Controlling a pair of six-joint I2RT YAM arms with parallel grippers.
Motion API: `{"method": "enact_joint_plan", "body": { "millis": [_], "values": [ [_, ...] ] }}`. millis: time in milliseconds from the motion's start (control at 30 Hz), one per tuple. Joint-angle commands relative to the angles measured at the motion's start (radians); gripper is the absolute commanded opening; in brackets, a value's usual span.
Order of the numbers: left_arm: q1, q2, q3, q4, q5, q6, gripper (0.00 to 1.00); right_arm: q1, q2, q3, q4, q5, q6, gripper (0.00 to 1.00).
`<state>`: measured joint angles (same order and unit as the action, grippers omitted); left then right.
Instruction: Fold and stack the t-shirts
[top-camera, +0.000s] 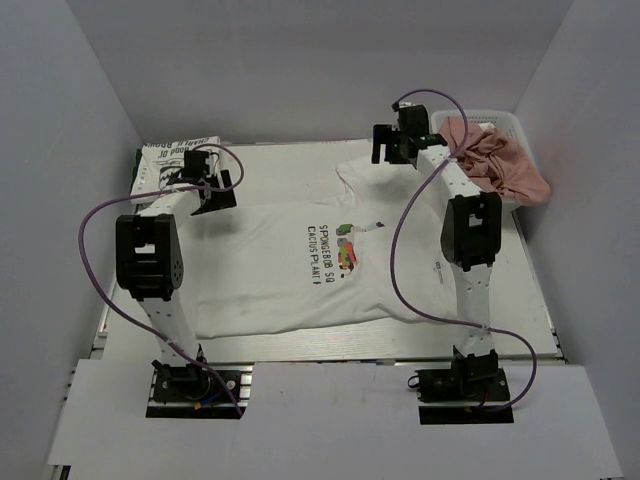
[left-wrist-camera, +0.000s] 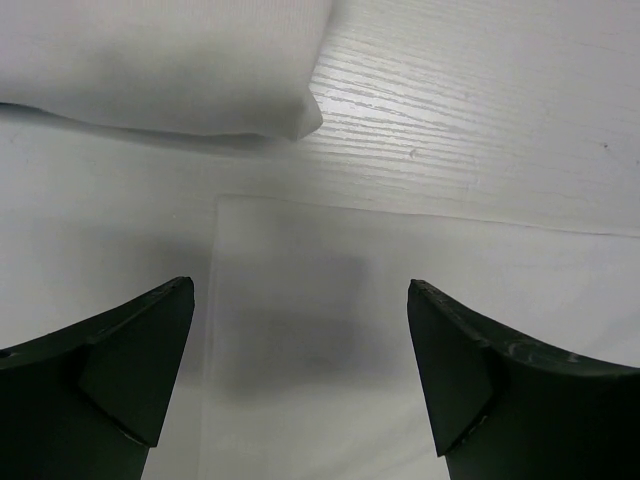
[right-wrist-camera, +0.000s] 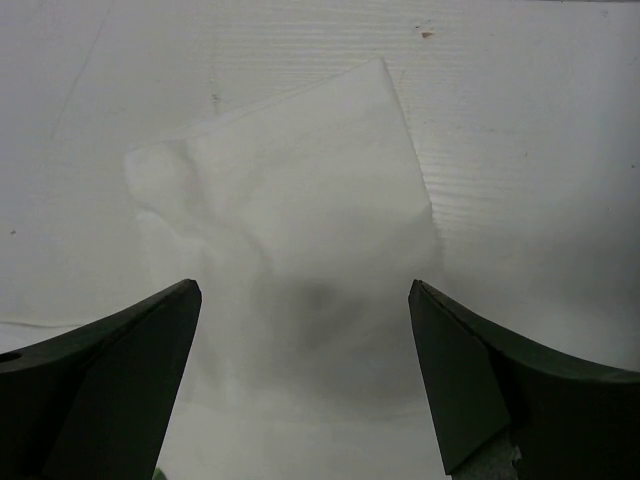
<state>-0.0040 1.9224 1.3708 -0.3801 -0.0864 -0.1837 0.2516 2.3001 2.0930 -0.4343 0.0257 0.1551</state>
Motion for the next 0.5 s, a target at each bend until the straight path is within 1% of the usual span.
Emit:
{"method": "enact_joint_plan", "body": {
  "millis": [0,33,133,167,200,233,300,367,467],
  "values": [
    [0.009,0.024,0.037,0.0,0.016,0.026,0.97,-0.008,0.036,0.076,0.137,0.006,-0.033,0.9],
    [0.009,0.024,0.037,0.0,-0.007,0.01,0.97,-0.008,0.08,0.099,0.155,0.025,-0.029,0.9],
    [0.019,0.033,0.016,0.0,-0.007,-0.019,0.97,-0.011,0.137,0.146,0.196,0.031,-0.025,0.9],
    [0.019,0.033,0.016,0.0,-0.007,-0.019,0.97,-0.011,0.178,0.156,0.21,0.031,-0.025,0.9],
    [0.019,0.033,0.005,0.0,-0.007,-0.019,0.97,-0.008,0.192,0.173,0.216,0.04,-0.025,0.9],
    [0.019,0.033,0.005,0.009,-0.041,-0.043,0.97,-0.008,0.202,0.183,0.218,0.046,-0.019,0.9],
    [0.029,0.053,0.014,0.009,-0.041,-0.054,0.97,-0.009,0.232,0.179,0.246,0.062,-0.012,0.9],
    [0.038,0.072,0.03,0.009,-0.009,-0.063,0.94,-0.009,0.251,0.18,0.261,0.057,-0.003,0.9],
    [0.038,0.104,0.054,-0.012,0.002,-0.088,0.89,-0.009,0.28,0.188,0.279,0.049,0.01,0.9]
  ]
}}
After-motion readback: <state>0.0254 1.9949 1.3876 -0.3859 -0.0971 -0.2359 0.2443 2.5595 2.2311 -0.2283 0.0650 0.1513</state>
